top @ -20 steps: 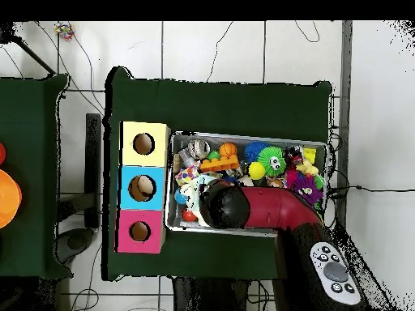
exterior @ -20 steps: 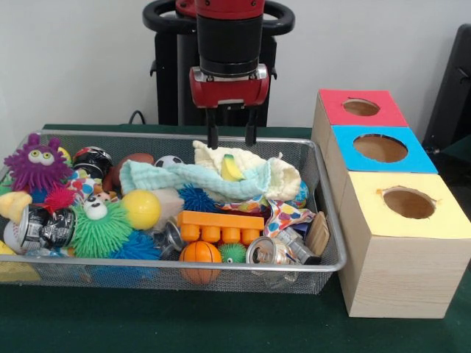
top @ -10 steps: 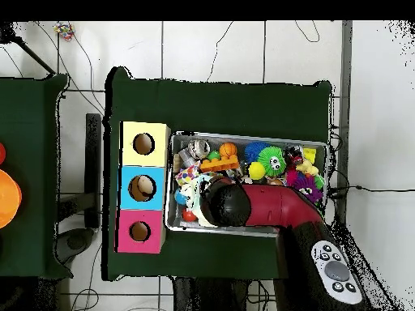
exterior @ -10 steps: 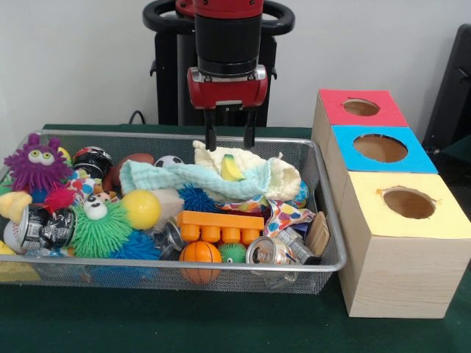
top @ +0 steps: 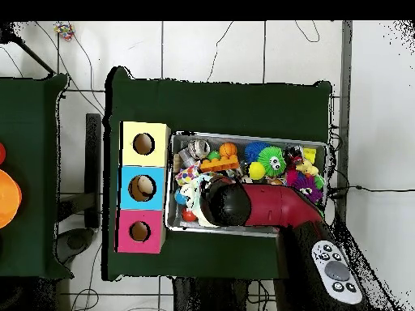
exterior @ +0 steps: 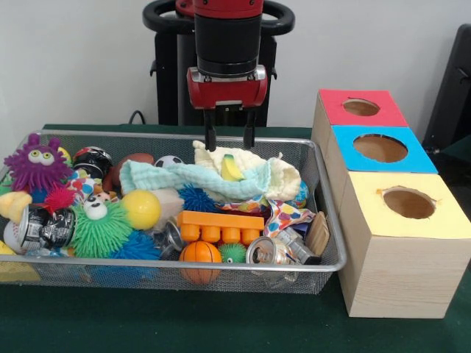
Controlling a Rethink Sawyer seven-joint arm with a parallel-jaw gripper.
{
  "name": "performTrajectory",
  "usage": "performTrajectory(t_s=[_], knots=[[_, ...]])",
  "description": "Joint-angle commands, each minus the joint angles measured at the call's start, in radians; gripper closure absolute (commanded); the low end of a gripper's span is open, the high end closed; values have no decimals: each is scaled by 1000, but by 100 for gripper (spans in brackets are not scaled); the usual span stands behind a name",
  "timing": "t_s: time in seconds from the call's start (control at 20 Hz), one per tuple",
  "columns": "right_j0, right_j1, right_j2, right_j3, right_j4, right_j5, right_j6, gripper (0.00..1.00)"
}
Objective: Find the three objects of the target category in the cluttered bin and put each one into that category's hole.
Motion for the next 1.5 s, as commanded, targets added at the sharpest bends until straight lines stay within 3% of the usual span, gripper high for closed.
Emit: performTrajectory(t_s=[0.05, 0.75, 1.0, 1.2, 1.5], knots=[[-4, 31, 14, -16, 17, 45, 83, 0], [10, 91, -6, -21, -7, -31, 110, 0], [19, 68, -14, 8, -6, -41, 124, 0], [24, 91, -15, 5, -7, -65, 131, 0], [41, 70, -18, -17, 32, 14, 140, 0]])
